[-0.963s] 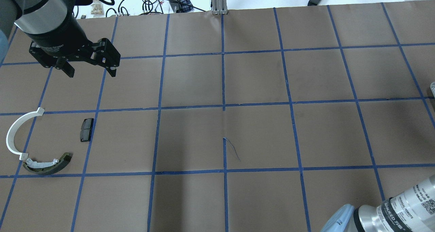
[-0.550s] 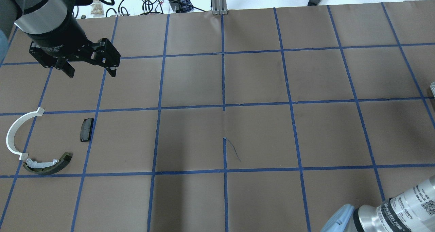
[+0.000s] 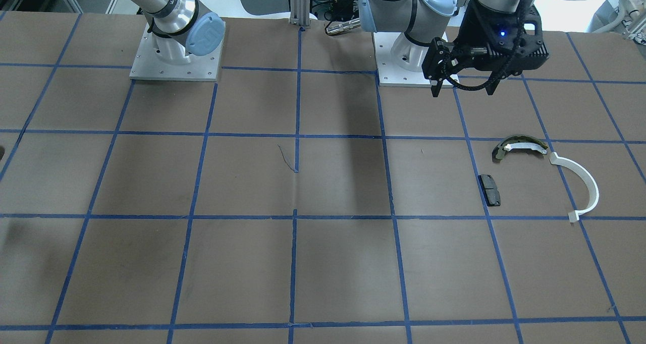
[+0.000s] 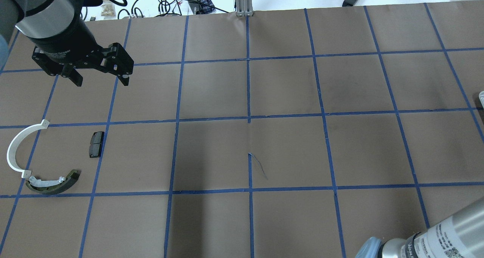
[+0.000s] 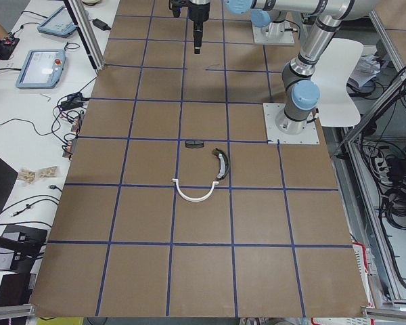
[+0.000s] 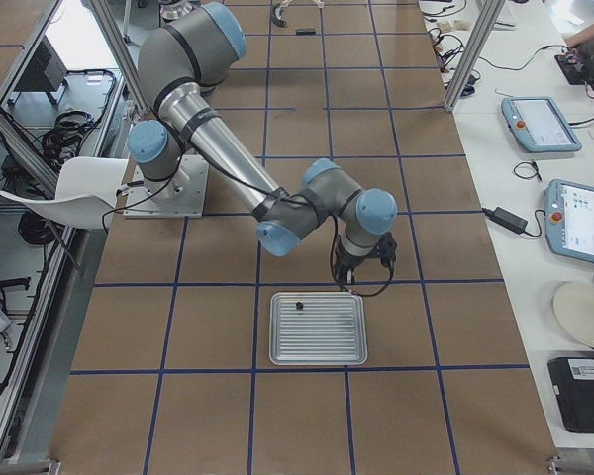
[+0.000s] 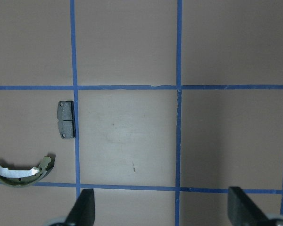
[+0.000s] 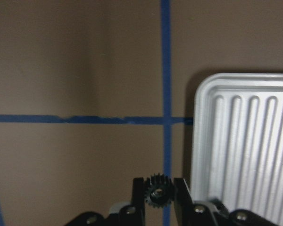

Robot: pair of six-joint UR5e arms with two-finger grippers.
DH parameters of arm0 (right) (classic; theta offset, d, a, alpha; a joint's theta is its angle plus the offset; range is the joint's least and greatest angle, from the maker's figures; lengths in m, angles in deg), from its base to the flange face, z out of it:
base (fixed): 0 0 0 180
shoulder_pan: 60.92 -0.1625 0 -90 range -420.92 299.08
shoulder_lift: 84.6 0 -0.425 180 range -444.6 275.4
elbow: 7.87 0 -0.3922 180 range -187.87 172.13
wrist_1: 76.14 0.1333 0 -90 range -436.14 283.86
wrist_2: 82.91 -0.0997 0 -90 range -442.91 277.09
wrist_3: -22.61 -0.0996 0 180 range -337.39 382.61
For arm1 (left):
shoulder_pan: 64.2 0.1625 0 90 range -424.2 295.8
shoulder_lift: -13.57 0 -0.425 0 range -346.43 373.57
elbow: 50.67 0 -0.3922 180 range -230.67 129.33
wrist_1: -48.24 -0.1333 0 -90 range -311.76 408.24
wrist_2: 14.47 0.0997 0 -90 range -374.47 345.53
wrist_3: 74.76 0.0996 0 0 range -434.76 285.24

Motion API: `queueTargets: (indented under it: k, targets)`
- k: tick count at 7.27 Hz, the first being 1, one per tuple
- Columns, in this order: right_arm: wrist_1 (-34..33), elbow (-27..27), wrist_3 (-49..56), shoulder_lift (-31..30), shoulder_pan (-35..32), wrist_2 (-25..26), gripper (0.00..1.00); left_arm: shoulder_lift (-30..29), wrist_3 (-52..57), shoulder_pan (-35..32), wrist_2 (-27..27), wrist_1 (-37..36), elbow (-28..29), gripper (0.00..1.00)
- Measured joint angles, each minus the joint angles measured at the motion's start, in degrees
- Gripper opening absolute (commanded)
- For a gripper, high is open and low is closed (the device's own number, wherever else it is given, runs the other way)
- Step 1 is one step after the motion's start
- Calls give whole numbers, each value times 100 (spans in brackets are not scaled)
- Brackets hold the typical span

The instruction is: Place bearing gear from tray to pile

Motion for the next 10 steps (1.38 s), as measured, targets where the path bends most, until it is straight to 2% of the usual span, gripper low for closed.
queueTargets:
  k: [1, 3, 6, 7, 10]
  targets:
    - [316, -134, -691, -253, -445, -289, 0, -3, 8, 0, 0, -13, -5, 100]
    - [405, -539, -2509, -615, -1624, -620, 0, -7, 22, 0, 0, -26, -14, 100]
    - [-128, -807, -5321, -721, -3702, -714, 0, -7, 33, 5, -8, -38, -20, 100]
    - [-284, -876, -5960, -679, -4309, -820, 0, -9, 39, 7, -9, -52, -24, 100]
    - [-1409, -1402, -6866, -435, -5574, -1074, 0, -1, 27, 11, -9, -63, -31, 100]
